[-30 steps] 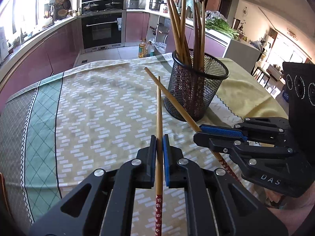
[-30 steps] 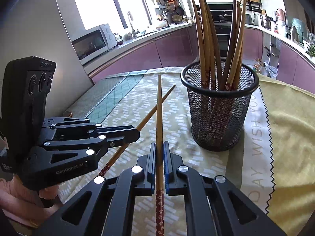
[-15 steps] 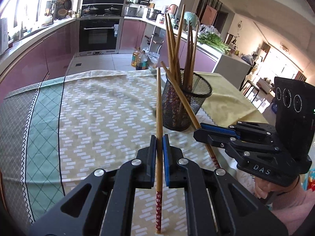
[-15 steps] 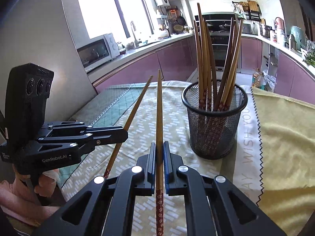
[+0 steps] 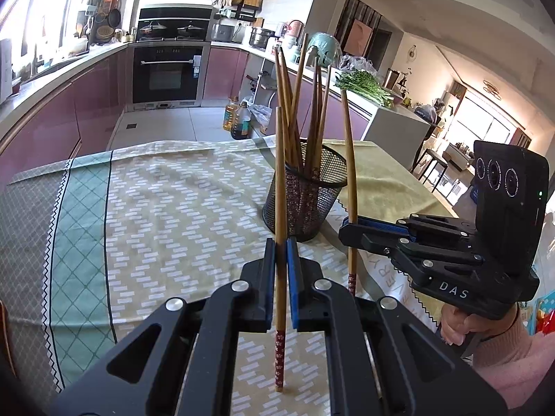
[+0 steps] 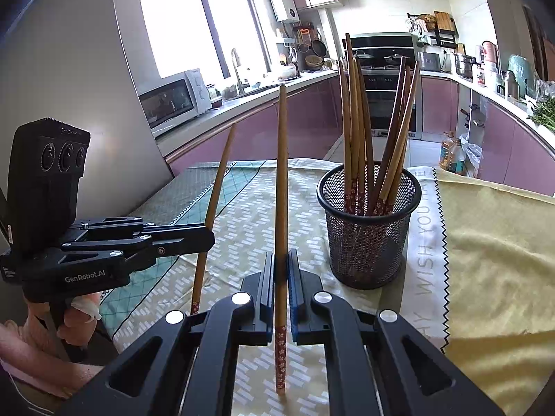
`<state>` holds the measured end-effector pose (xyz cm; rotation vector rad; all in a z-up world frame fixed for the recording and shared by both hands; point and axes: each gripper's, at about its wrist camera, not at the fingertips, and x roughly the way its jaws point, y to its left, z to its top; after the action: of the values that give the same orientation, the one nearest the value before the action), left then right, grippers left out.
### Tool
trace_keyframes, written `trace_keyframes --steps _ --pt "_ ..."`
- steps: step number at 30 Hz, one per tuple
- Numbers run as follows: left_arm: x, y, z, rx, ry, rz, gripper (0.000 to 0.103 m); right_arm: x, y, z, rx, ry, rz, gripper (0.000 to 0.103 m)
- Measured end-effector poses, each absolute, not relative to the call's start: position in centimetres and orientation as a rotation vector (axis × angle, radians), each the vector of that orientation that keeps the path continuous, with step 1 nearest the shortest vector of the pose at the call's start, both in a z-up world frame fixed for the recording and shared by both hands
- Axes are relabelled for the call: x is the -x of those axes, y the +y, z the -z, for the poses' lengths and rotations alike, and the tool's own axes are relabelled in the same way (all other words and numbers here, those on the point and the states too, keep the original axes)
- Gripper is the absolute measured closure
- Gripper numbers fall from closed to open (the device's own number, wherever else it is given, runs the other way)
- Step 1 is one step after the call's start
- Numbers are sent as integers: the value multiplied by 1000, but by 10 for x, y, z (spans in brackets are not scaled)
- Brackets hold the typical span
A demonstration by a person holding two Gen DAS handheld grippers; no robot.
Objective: Organize utensils
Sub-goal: 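Raise both held chopsticks upright and carry them above the mesh cup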
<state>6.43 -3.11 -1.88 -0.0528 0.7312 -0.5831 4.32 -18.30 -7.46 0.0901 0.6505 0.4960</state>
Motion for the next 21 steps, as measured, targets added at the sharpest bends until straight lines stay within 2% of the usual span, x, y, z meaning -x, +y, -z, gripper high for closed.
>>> trace_keyframes --steps 21 --pt "-65 -42 10 40 699 605 96 -42 -185 64 -94 618 -484 97"
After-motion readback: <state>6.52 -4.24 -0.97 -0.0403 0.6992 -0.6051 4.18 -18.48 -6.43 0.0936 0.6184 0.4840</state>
